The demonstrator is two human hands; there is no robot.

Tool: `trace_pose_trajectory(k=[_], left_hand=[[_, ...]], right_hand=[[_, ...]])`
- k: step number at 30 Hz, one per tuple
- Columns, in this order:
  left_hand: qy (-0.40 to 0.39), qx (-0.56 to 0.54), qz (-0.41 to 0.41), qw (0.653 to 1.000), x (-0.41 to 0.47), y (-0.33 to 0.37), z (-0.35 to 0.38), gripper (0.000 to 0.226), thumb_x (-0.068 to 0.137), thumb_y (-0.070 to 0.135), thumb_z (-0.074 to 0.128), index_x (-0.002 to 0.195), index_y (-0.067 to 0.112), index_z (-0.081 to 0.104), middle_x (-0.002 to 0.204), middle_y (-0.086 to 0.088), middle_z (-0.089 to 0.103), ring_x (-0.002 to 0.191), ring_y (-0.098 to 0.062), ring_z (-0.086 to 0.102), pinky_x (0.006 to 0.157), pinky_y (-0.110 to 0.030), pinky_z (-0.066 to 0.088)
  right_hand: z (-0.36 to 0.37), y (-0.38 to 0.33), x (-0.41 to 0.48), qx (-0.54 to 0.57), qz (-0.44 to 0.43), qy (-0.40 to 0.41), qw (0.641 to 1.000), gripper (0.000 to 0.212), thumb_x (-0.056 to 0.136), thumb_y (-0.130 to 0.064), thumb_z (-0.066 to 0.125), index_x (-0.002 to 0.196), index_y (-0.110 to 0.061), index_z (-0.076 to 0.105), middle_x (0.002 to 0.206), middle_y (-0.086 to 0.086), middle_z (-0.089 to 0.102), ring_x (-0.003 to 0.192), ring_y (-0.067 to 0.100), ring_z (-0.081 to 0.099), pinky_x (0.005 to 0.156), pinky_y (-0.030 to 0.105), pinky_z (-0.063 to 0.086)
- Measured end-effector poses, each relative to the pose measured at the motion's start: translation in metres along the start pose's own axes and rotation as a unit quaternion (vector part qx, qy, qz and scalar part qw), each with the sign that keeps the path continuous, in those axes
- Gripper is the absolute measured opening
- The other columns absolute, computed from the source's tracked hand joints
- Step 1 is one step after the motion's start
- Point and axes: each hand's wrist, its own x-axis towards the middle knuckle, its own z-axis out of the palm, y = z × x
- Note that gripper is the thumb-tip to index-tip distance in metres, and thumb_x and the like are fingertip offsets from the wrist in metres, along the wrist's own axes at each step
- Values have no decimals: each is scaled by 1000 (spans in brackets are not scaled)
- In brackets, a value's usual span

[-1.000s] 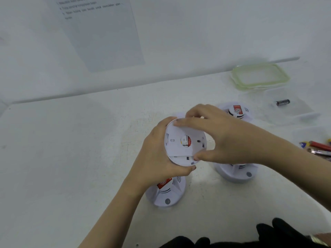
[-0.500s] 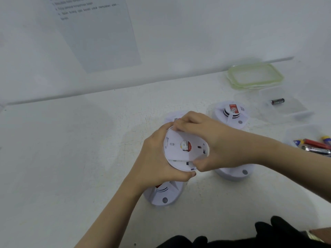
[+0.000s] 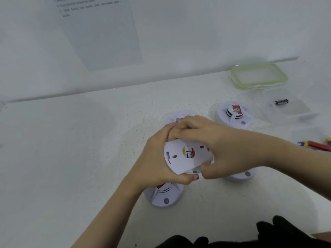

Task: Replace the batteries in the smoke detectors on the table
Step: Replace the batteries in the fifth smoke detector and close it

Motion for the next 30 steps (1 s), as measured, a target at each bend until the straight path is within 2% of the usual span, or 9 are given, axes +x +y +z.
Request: trace_pose_trajectory(k=[5,7,12,15,17,21,23,28,30], left_hand=[[27,20,-3,999,4,-3,-6,87,45,46,82,121,45,41,116,25,57,107,7,57,81,-5,44],[38,24,-6,999,6,-6,-8,89,44,44,84,122,43,41,119,26,55,109,8,55,83,-4,43],[79,36,-35,996,9,-16,-15,91,45,13,96,118,31,47,104,20,61,98,12,58,73,-3,44],[98,68,-37,992,10,-22,-23,103,41,27,95,124,39,36,111,27,53,101,19,53,78,1,41],[109,74,-46,990,11,-26,-28,103,41,35,89,127,38,33,113,29,50,103,21,50,81,3,38],[134,91,-43,986,15,-30,-32,95,41,37,87,119,45,34,112,32,49,102,23,48,80,4,36],[143,94,-41,984,17,-31,-32,93,41,37,88,117,47,35,112,30,51,102,22,49,80,3,37],[144,90,-31,985,24,-32,-30,97,41,33,91,123,36,38,112,29,52,102,21,50,79,2,38],[138,92,-25,986,27,-32,-29,100,41,28,95,124,33,38,113,27,52,103,20,50,80,2,38]], right_hand=[[-7,6,1,-29,0,40,999,65,69,-28,68,130,-22,47,117,-4,44,109,11,39,92,20,34],[-8,7,4,-35,8,54,998,65,66,-32,69,127,-21,50,115,-4,46,107,9,41,90,17,34],[-20,19,25,59,36,126,990,60,59,-37,68,116,-21,57,108,-4,55,100,6,51,86,13,39],[-29,49,42,70,114,174,975,58,60,-36,69,115,-22,58,109,-4,55,98,6,51,83,14,39],[-31,79,53,18,176,167,970,54,68,-29,73,118,-20,56,112,-1,55,103,13,49,81,22,37],[-30,124,67,-83,273,111,952,59,69,-37,71,123,-19,53,118,4,54,109,22,47,91,35,40],[-29,135,70,-99,305,74,944,58,73,-33,71,126,-19,51,121,3,53,111,23,46,93,36,39],[-25,142,68,-100,320,25,942,59,77,-34,71,130,-23,49,124,0,52,113,21,45,92,33,32],[-24,140,63,-85,305,47,947,55,81,-32,68,132,-24,47,125,1,51,115,21,46,95,33,32]])
